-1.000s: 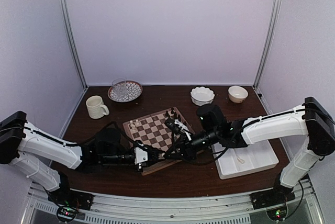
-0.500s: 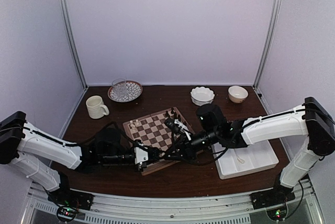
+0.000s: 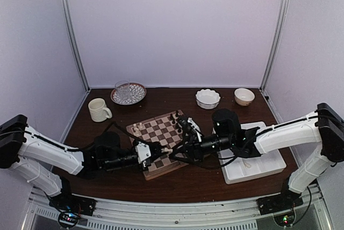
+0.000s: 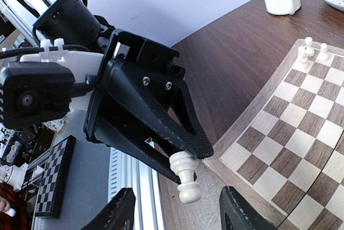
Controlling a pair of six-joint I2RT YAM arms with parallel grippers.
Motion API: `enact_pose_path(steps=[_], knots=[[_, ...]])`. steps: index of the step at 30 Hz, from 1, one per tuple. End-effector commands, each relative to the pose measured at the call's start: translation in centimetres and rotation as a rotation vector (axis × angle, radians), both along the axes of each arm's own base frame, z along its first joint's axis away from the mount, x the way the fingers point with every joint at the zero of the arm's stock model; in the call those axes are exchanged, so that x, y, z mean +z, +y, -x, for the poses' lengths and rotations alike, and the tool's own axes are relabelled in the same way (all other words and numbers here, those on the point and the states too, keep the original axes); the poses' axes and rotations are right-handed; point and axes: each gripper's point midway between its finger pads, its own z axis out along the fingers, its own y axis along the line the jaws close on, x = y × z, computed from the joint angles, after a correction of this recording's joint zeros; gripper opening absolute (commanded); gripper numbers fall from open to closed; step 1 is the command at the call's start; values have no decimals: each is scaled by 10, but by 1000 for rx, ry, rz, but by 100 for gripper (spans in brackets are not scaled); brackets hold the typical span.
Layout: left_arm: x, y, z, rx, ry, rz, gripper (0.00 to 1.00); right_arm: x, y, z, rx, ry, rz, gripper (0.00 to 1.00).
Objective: Set up the chess pieces on the board
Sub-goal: Pass from the right arm to the left, then pass from the left arm to the right
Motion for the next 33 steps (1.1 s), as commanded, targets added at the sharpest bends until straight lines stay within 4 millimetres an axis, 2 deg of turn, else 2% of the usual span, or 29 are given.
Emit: enact_pose_path(steps=[1,12,19,24,33], knots=[[17,1,-1,18,-23,91,12,21,4,-10,-64,-14,-84,55],[16,0,-1,12,-24,82,12,21,7,-12,-74,6,-87,33],[18,1,-1,18,-26,91,12,15,10,-13,-66,15,-62,38],[19,2,-1,17,-27,93,12,12,11,-12,-53,23,-55,37],[17,1,0,13,-26,85,13,17,11,-10,-47,22,-71,12]])
